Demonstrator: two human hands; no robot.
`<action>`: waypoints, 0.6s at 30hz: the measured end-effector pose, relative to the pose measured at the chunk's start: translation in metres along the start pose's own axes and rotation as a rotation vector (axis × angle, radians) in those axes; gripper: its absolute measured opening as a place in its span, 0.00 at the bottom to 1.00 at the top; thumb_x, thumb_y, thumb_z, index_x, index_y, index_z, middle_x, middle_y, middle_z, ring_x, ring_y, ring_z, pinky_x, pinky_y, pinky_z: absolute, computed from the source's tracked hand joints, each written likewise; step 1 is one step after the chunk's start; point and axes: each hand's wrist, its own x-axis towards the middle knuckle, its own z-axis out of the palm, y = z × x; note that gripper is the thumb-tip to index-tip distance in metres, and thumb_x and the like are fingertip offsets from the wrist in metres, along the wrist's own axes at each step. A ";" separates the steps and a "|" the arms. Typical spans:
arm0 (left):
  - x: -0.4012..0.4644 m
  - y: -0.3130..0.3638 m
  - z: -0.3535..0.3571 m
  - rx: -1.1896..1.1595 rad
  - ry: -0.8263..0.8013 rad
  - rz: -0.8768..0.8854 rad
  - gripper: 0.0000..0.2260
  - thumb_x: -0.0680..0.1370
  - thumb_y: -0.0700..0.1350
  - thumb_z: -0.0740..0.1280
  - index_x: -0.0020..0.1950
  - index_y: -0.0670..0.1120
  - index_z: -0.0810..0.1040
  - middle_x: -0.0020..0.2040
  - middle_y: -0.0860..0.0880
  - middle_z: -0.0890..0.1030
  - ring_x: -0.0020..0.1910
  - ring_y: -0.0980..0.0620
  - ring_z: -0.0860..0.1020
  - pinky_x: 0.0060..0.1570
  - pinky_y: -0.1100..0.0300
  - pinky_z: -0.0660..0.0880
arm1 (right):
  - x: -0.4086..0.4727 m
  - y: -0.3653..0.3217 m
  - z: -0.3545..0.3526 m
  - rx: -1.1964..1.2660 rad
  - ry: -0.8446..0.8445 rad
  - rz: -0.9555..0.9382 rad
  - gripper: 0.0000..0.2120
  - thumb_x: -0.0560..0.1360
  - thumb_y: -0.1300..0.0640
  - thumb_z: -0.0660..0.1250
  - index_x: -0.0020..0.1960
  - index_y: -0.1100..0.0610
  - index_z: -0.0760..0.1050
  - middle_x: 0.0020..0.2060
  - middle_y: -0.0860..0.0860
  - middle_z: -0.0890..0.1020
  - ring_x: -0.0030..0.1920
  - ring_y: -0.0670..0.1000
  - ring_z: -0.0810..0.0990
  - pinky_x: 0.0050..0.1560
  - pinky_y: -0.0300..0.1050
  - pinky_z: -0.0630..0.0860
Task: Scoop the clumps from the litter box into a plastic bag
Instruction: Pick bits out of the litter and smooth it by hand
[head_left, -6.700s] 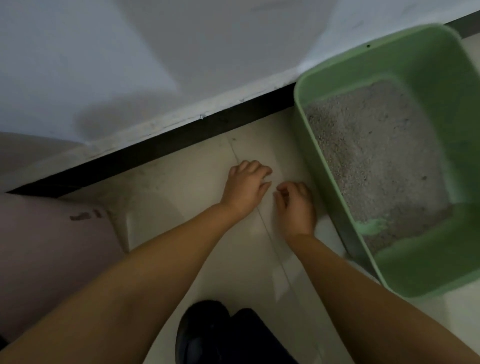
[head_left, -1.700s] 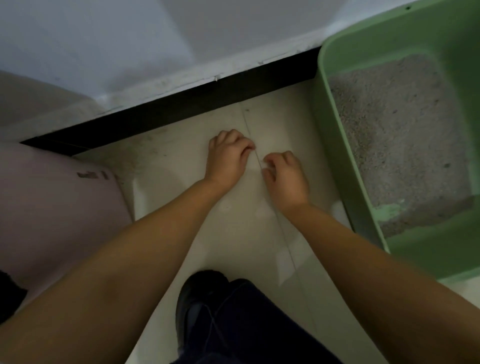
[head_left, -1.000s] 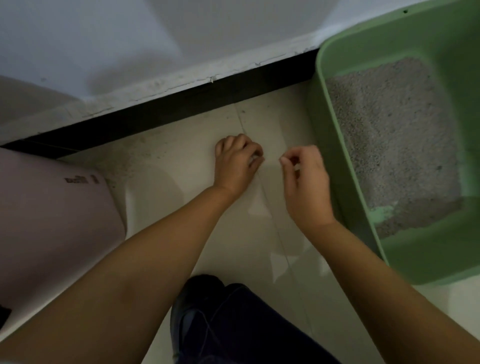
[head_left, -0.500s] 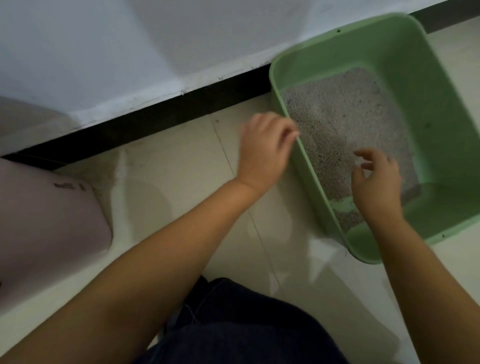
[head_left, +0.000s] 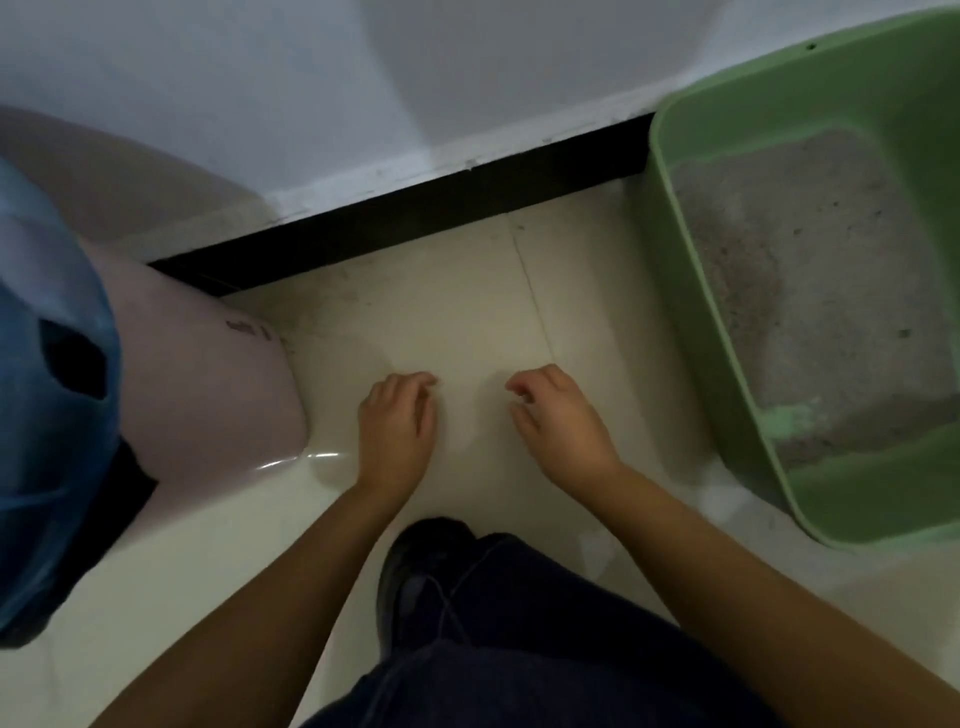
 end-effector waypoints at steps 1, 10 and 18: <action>-0.004 -0.007 0.000 0.021 -0.023 -0.017 0.17 0.74 0.48 0.56 0.54 0.42 0.79 0.46 0.42 0.80 0.45 0.40 0.77 0.48 0.48 0.74 | 0.006 -0.001 0.011 -0.024 -0.043 -0.004 0.13 0.77 0.59 0.63 0.60 0.60 0.75 0.54 0.57 0.76 0.56 0.57 0.75 0.55 0.49 0.72; 0.003 -0.009 0.017 0.038 0.001 -0.113 0.17 0.73 0.53 0.58 0.51 0.45 0.79 0.44 0.46 0.79 0.46 0.44 0.76 0.49 0.56 0.64 | 0.026 -0.003 0.041 -0.310 0.007 -0.059 0.06 0.72 0.55 0.66 0.46 0.55 0.79 0.43 0.55 0.79 0.44 0.59 0.77 0.42 0.49 0.68; 0.014 -0.011 0.020 0.044 0.042 -0.088 0.12 0.74 0.51 0.59 0.42 0.46 0.79 0.40 0.47 0.80 0.41 0.44 0.77 0.44 0.55 0.66 | 0.029 -0.004 0.048 -0.375 0.060 -0.051 0.13 0.70 0.51 0.57 0.36 0.53 0.78 0.34 0.51 0.78 0.35 0.55 0.78 0.36 0.44 0.71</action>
